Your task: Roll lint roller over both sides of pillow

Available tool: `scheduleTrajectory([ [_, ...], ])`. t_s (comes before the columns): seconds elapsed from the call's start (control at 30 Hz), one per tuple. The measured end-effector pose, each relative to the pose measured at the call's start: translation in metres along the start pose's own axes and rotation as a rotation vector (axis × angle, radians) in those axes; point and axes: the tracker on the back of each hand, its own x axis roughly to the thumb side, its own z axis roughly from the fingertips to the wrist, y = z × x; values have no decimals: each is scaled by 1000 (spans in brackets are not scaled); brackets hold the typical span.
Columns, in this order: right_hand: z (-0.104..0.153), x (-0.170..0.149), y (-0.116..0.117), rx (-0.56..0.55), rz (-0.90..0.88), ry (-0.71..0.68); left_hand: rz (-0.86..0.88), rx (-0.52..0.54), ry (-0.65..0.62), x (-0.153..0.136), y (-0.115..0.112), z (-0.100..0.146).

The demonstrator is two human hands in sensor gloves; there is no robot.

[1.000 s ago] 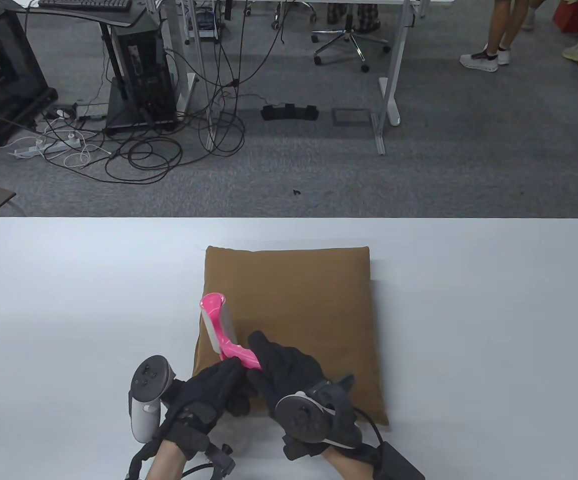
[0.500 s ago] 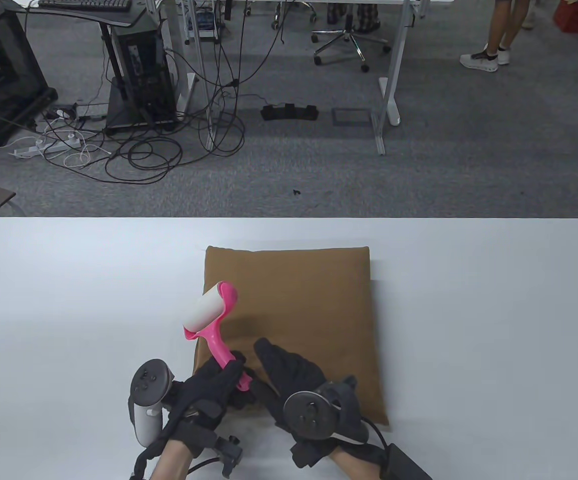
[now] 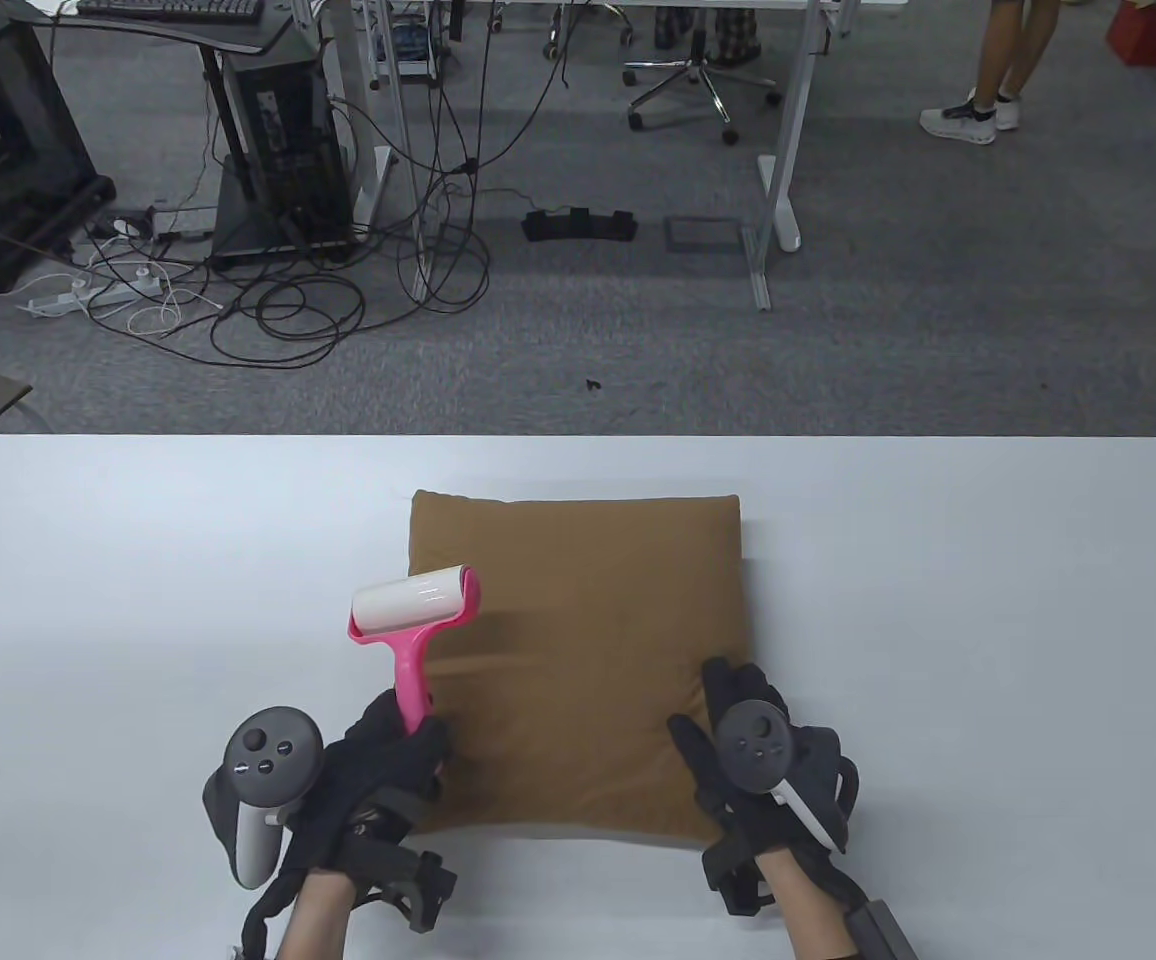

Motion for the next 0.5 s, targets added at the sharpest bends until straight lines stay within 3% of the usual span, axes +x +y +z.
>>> scheduleTrajectory([
  [0.2,0,0,-1,16,-8,5,-126,-146,17,13,15,26],
  [0.43,1,0,-1,38,-4,26,-139,-183,127,2,25,48],
  [0.5,1,-1,-1,42,-13,27,-144,-125,124,3,24,48],
])
